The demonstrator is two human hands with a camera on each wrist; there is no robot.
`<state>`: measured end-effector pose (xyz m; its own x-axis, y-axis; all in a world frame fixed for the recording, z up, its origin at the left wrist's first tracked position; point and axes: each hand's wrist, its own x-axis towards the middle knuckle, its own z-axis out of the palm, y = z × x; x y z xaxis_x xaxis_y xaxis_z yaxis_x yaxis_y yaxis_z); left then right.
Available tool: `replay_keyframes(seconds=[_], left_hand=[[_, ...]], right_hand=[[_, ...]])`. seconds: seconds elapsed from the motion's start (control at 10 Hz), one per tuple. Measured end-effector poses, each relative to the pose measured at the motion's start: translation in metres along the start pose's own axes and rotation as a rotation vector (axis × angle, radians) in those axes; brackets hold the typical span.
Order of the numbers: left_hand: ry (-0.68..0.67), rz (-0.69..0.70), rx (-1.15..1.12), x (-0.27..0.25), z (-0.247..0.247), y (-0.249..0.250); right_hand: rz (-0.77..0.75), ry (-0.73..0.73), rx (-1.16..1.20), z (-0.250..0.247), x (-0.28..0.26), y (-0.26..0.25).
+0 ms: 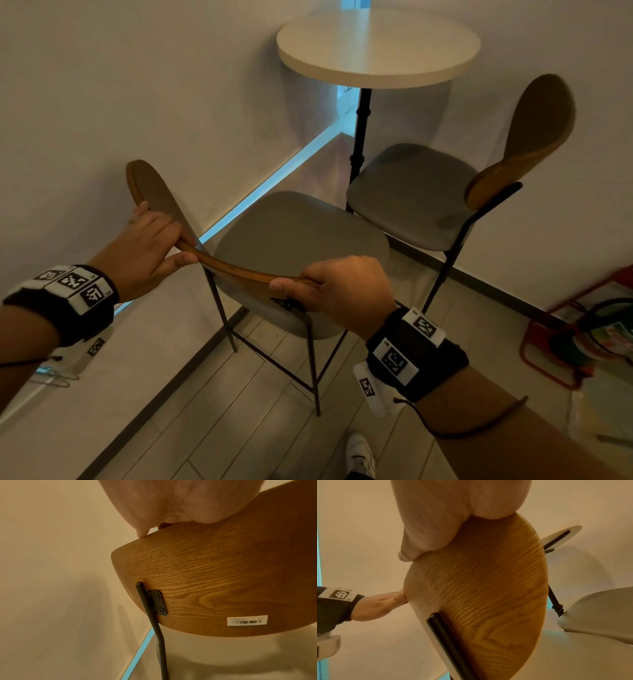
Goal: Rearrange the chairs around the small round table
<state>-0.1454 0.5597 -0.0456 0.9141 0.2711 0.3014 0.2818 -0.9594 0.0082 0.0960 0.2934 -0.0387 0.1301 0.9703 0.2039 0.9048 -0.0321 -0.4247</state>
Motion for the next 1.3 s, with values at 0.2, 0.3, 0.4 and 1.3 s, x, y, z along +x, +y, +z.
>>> replay_keyframes(seconds=[0.2, 0.3, 0.4, 1.3], left_hand=[[0.010, -0.010, 0.000, -0.006, 0.002, -0.003], [0.000, -0.012, -0.006, -0.006, 0.000, -0.005], [-0.009, -0.001, -0.012, -0.004, -0.002, -0.006], [0.175, -0.574, -0.057, -0.039, -0.006, 0.078]], right_hand=[[-0.030, 0.030, -0.015, 0.001, 0.003, 0.000], [-0.030, 0.022, -0.025, -0.001, 0.005, -0.001], [-0.021, 0.005, -0.014, -0.001, 0.007, -0.002], [0.048, 0.269, 0.487, -0.022, -0.038, 0.057]])
